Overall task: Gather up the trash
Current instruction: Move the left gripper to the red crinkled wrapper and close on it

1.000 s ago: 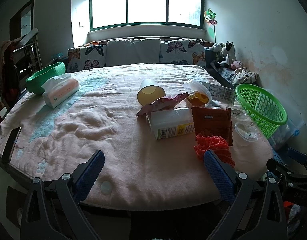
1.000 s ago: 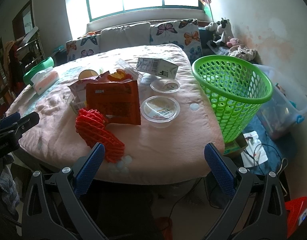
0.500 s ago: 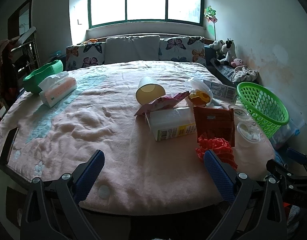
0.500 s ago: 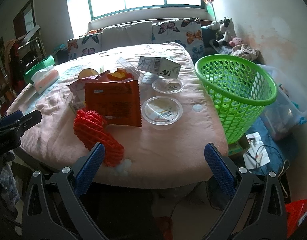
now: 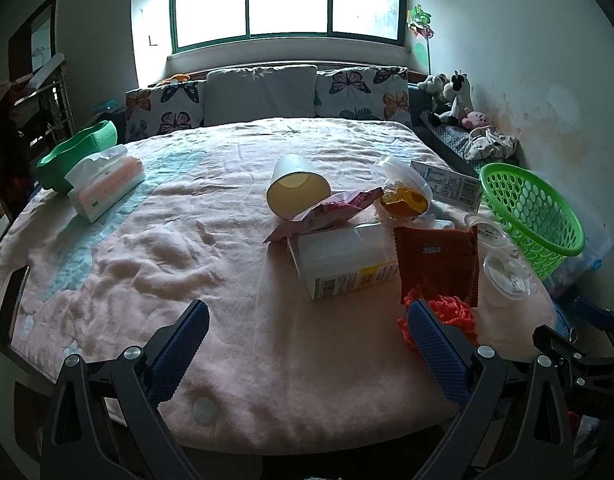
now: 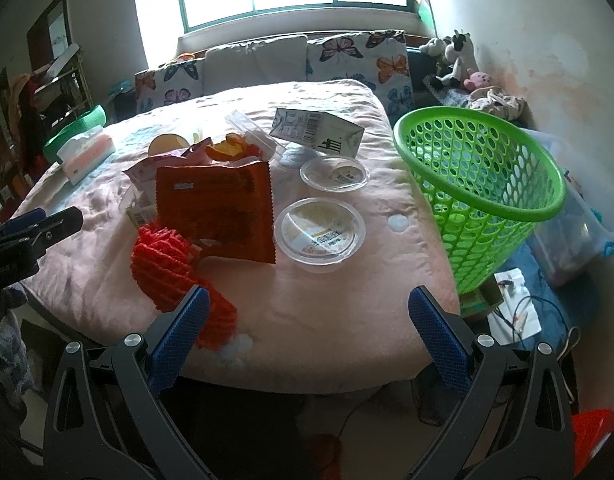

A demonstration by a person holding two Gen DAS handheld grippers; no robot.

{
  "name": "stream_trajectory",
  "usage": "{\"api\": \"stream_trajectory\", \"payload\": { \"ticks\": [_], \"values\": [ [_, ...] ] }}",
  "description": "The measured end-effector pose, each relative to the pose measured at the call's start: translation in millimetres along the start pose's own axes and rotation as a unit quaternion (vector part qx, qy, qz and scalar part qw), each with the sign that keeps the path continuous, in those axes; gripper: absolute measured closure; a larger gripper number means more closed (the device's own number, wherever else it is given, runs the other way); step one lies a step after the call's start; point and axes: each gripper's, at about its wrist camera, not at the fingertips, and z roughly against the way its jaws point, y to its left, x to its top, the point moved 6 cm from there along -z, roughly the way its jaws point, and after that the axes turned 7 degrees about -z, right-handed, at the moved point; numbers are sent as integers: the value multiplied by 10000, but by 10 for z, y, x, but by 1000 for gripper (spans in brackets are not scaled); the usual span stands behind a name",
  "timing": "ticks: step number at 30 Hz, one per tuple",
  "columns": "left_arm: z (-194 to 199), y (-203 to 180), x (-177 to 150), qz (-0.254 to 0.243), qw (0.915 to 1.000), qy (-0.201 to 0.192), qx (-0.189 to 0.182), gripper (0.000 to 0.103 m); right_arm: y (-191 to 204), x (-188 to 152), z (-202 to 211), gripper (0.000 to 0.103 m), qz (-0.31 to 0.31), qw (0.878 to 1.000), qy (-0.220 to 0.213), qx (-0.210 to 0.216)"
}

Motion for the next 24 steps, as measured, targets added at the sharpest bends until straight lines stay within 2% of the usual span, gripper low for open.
{"api": "stream_trajectory", "payload": {
  "ticks": [15,24],
  "values": [
    [-171,-121,54,-27,9992,224,-337,7,-44,163,-307,5,180,9994,228,177],
    [-263,-346,-5,-95,9954,418,-853,7,-83,223,-533,9,374,9977,422,367]
  ]
}}
